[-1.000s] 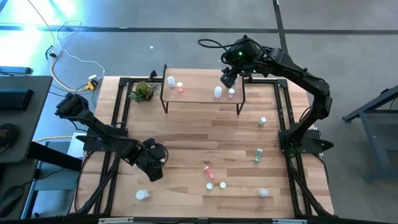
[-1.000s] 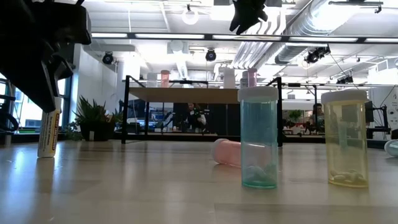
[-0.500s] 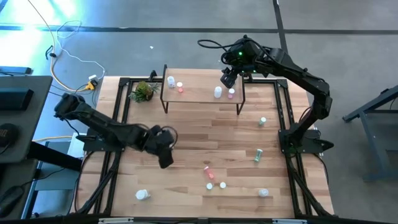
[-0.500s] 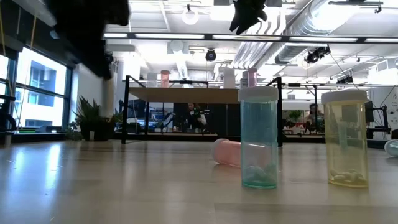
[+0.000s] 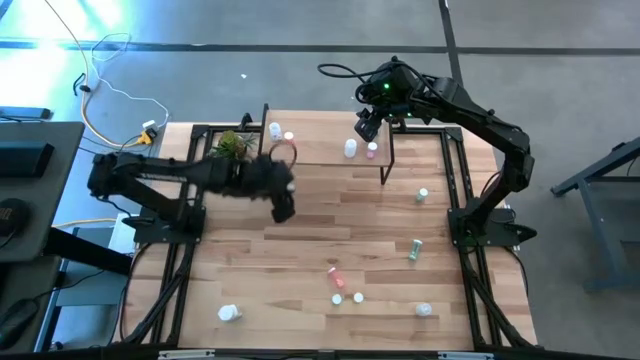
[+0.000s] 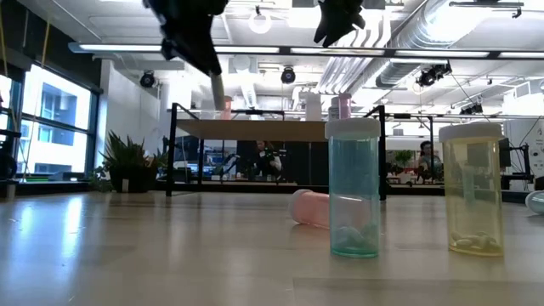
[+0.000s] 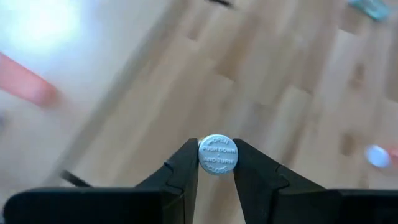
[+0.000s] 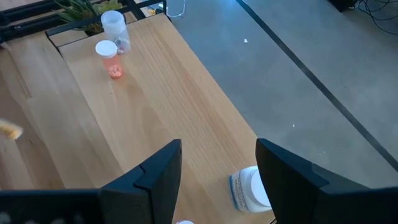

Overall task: Pick and place medicine bottles onto shelf by color
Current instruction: Put the white-yellow medicine bottle on the shelf

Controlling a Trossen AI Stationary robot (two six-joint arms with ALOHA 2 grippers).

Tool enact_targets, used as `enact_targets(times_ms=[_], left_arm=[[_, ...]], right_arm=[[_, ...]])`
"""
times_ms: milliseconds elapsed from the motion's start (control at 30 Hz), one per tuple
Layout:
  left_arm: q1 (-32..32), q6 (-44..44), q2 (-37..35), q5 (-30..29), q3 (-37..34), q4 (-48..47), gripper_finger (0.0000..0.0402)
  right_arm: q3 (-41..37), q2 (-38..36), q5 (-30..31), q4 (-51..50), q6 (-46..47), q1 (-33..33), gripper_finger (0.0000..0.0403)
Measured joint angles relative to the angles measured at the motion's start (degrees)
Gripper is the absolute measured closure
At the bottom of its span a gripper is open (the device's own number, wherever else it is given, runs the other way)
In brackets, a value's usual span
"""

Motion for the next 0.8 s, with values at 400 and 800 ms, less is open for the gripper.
enact_targets(times_ms=[400, 800], left_arm=[[22.1, 20.7, 0.0, 3.2, 11.8, 0.1, 0.0323], [40.2, 26.6, 0.7, 9.5, 17.7, 0.9, 0.0323]], right_arm=[[0.0, 0.0, 0.0, -0.3, 3.1, 0.0, 0.0206], [0.0, 0.0, 0.0, -0.4, 4.8, 0.0, 0.0206]])
